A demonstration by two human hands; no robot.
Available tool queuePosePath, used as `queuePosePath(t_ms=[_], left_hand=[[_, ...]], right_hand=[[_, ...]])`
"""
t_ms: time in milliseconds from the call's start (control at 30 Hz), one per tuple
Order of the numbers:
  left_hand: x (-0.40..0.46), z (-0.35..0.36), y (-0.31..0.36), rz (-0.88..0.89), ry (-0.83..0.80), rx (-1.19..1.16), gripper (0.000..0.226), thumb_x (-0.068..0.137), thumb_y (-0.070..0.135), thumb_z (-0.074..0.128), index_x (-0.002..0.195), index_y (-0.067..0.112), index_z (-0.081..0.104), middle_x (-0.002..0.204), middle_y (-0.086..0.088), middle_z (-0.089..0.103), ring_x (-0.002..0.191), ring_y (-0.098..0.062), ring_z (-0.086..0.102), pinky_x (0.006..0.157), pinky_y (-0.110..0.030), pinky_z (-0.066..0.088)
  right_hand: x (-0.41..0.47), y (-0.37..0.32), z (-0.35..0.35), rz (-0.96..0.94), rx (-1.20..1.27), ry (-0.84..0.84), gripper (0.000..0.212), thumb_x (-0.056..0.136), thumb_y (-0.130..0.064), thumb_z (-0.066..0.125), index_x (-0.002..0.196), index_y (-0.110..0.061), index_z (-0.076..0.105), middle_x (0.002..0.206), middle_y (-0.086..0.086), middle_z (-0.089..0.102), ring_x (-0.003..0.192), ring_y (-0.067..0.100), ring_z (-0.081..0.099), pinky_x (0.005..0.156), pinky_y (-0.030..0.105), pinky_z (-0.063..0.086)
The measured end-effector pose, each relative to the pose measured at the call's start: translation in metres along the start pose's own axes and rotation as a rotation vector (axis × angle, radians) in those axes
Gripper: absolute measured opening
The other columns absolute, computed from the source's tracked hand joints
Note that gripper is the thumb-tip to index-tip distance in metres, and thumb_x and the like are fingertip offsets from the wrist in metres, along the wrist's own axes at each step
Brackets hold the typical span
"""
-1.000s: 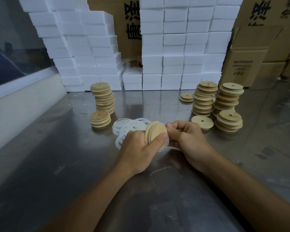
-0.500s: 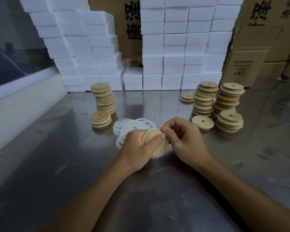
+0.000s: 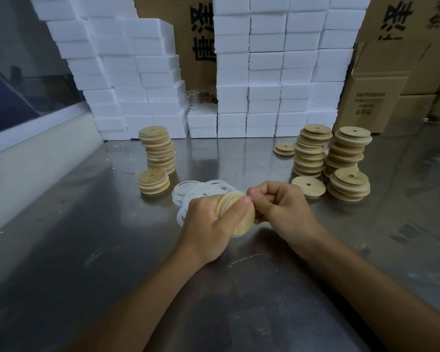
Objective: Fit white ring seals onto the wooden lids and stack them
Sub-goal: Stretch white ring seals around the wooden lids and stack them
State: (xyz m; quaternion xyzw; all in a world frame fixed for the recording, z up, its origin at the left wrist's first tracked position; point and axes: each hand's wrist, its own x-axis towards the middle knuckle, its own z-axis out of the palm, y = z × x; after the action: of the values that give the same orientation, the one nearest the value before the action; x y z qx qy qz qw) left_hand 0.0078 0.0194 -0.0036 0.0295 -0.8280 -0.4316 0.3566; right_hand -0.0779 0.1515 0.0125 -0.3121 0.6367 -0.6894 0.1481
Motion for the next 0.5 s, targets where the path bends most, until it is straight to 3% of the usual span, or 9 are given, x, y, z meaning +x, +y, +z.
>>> queuePosePath(t_ms=[100,300,500], left_hand=[[0.0009,0.0004,-0.0005,-0.018,-0.024,0.005,0.054,0.084,0.057,0.051,0.076,0.008,0.072,0.071,-0.006,0.069,0.072,-0.020,0.065,0.072,-0.039,0.050],[0.0044,0.0001,0.0009,-0.035,-0.006,-0.014,0.063,0.088,0.060,0.040,0.062,0.006,0.057,0.061,-0.009,0.059,0.062,-0.019,0.057,0.063,-0.036,0.046],[0.0055,-0.0009,-0.0023,-0.036,-0.046,0.009,0.067,0.091,0.060,0.034,0.073,0.003,0.063,0.069,-0.011,0.063,0.069,-0.021,0.059,0.070,-0.041,0.047]], right_hand=[[-0.0014,0.0009,0.0005,-0.002,0.035,0.012,0.032,0.077,-0.032,0.066,0.082,0.000,0.065,0.063,0.010,0.067,0.059,0.018,0.058,0.058,0.027,0.053],[-0.0031,0.0029,-0.0001,-0.053,-0.020,0.047,0.014,0.090,-0.019,0.068,0.083,-0.007,0.066,0.071,0.009,0.071,0.063,0.013,0.064,0.057,0.023,0.052],[-0.0032,0.0042,0.0000,-0.048,-0.076,0.013,0.008,0.089,-0.016,0.069,0.087,-0.009,0.067,0.075,0.005,0.071,0.066,0.009,0.065,0.059,0.023,0.053]])
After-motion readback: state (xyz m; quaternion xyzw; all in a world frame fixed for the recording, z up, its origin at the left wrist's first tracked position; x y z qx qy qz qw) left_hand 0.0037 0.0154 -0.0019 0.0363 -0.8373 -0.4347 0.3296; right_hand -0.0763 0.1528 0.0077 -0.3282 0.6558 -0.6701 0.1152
